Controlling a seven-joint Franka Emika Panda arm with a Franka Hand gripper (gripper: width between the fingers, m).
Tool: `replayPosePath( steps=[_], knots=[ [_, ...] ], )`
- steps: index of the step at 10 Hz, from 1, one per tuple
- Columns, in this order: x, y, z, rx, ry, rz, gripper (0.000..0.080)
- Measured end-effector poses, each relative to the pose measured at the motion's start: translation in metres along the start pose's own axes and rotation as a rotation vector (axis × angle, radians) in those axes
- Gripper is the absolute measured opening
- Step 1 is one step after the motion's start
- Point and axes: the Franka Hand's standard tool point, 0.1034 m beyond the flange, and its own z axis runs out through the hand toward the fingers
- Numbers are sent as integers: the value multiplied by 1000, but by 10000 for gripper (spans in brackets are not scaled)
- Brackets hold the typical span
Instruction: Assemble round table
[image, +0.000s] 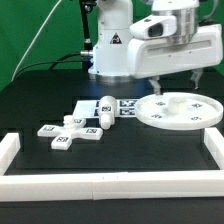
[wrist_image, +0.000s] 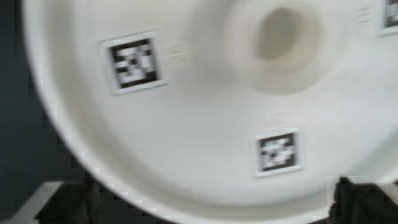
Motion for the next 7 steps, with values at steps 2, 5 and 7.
replayPosePath(
  steps=[2,5,7],
  knots=[
    [1,3,0,0,0,1,648],
    [-20,-2,33,-15,39,-18,648],
    [-27,-4,52,-19,41,-20,648]
  ],
)
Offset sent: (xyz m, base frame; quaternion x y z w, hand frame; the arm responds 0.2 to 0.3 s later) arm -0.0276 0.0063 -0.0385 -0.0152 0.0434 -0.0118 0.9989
